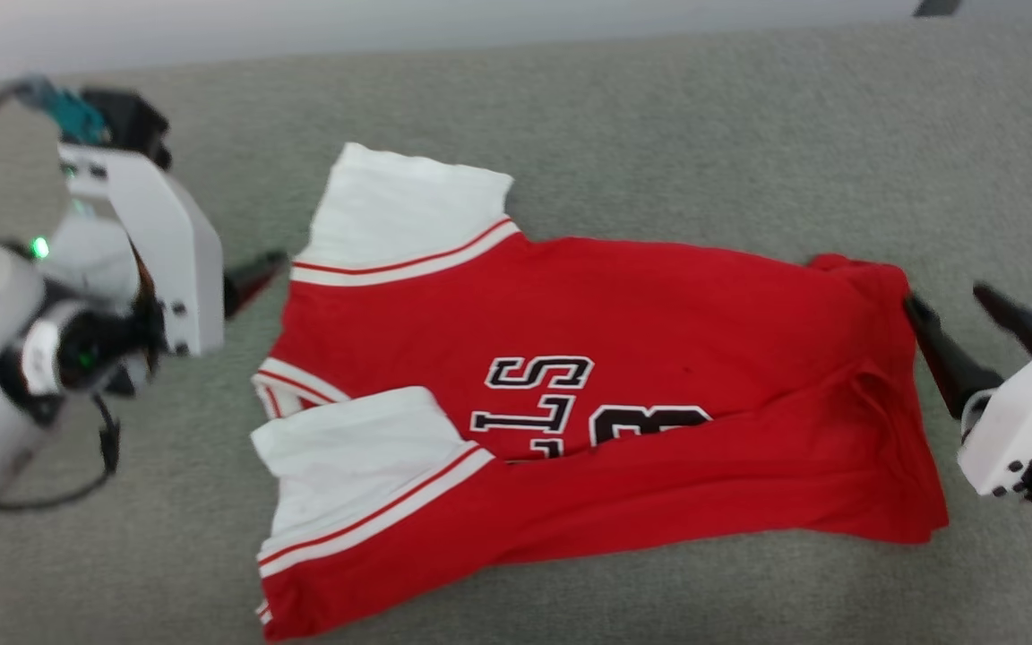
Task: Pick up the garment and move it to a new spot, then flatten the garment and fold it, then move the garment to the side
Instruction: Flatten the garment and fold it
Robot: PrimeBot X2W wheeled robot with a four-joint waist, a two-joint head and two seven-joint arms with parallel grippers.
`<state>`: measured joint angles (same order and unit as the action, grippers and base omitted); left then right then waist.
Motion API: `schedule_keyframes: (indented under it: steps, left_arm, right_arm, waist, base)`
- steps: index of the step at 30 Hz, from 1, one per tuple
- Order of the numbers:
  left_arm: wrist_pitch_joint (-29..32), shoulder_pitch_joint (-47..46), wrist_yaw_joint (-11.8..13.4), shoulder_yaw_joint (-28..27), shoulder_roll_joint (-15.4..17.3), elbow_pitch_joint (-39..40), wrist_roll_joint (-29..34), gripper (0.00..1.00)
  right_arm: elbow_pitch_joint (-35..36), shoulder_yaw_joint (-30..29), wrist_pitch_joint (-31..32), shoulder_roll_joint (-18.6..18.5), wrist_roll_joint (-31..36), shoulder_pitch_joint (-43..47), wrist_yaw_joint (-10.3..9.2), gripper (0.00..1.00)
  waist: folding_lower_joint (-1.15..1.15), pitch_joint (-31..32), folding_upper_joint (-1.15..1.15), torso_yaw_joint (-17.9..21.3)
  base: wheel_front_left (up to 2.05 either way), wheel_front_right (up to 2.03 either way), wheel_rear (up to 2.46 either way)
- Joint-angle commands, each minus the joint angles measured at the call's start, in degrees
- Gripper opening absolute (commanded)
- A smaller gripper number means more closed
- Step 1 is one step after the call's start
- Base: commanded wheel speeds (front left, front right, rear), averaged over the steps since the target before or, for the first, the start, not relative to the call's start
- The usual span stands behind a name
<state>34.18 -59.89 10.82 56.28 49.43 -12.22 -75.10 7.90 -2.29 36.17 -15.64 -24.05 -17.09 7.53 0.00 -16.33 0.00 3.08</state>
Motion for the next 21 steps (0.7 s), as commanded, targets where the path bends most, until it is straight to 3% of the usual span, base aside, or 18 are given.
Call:
schedule_keyframes:
  steps: [1,5,9,14,21]
  left_arm:
    - [-0.69,-1.55,-1.28,-0.28,-0.83,-1.49,0.93,1.0]
    - [-3.11,-5.6,-5.14,-1.2,-2.57,-7.58,2.75,1.0]
    - [-5.01,-9.57,-8.82,-1.59,-4.06,-13.11,4.84,1.0]
    - [-4.41,-14.3,-12.9,-0.74,-5.46,-19.52,7.03,1.0]
    - [-0.05,-18.66,-15.27,1.07,-7.53,-27.75,8.37,1.0]
  right_arm:
    - [0.2,0.74,-3.53,0.11,0.59,-0.92,-0.1,1.0]
    - [0.11,2.54,-15.54,1.02,3.22,-2.68,-0.1,1.0]
    - [-1.05,3.88,-23.66,2.17,5.28,-3.53,-0.11,1.0]
    - [-2.75,5.21,-27.74,3.81,6.01,-3.54,-0.1,1.0]
    - [-3.97,6.42,-30.01,5.2,5.8,-4.53,-0.11,1.0]
  waist:
    - [0.0,-2.4,0.0,2.61]
    - [0.0,-4.74,0.0,5.01]
    - [0.0,-7.28,0.0,7.04]
    - [0.0,-10.52,0.0,9.01]
    - [0.0,-13.62,0.0,10.68]
  base:
    - [0.0,0.0,0.0]
    - [0.0,0.0,0.0]
    - [0.0,0.0,0.0]
    - [0.0,0.0,0.0]
    - [0.0,0.0,0.0]
